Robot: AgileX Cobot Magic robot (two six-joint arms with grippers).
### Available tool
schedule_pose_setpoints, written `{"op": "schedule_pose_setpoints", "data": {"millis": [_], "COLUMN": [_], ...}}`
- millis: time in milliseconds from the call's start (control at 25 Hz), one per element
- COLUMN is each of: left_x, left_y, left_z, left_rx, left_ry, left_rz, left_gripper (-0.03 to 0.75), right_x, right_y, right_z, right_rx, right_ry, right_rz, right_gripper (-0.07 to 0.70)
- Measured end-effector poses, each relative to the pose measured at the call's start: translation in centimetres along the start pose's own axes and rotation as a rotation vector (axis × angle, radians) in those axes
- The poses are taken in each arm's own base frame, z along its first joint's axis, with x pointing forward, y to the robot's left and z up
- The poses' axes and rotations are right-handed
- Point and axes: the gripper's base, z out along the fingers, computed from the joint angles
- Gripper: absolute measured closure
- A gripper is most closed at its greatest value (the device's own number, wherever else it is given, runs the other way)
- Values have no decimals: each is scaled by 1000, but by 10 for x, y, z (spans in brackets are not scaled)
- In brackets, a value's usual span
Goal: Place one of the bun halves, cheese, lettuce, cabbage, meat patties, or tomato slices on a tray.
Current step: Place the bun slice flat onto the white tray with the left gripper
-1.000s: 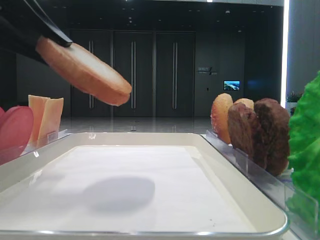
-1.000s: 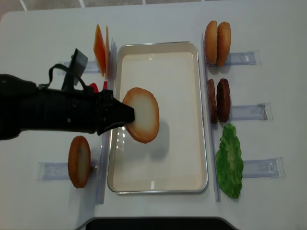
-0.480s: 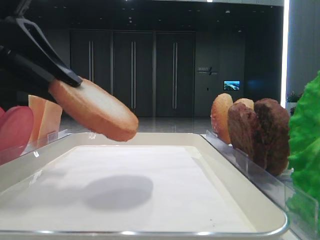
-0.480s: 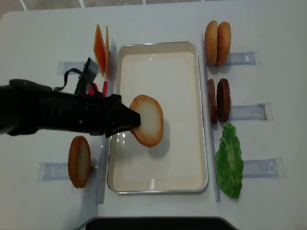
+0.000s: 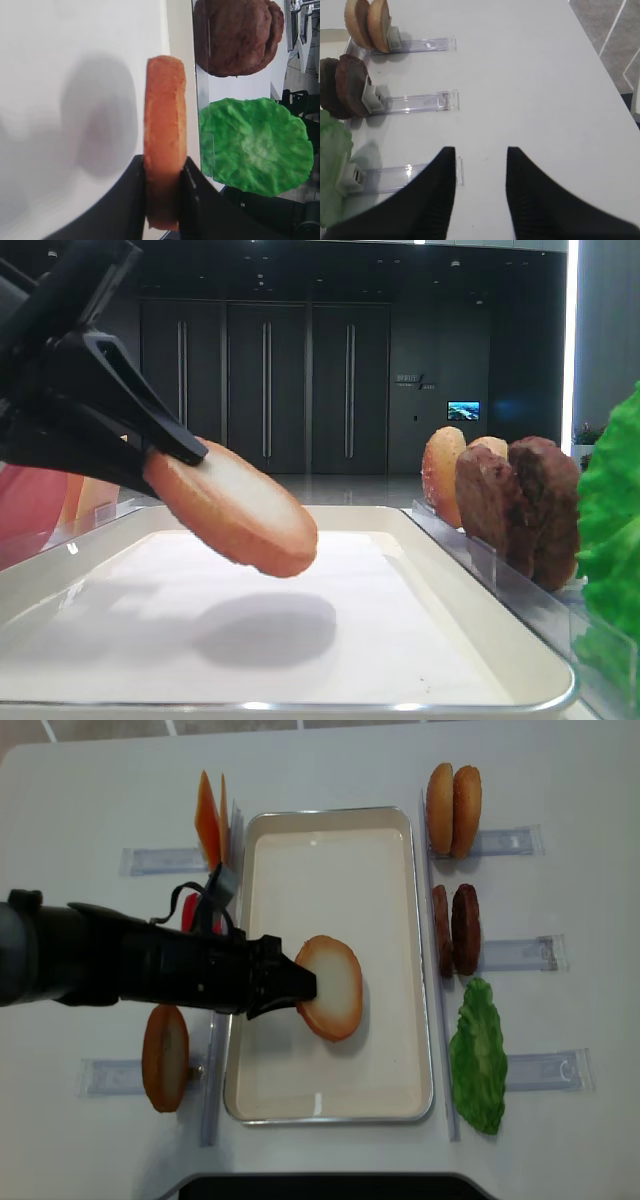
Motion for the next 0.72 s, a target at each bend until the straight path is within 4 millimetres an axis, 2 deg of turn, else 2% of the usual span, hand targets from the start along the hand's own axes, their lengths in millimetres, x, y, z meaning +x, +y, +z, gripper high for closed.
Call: {"op": "schedule_pose_setpoints", "data": {"millis": [720], "left_x": [-2], "left_y": [8], "left_z": [-1], "left_rx": [-73], "left_ry": [-17], "left_rz": [26], "left_gripper": [584], "right_x": [0], "right_y": [0], "right_z": [0], "right_rx": [0], "right_ry": [0], "right_rz": [0], "right_gripper": [391]}}
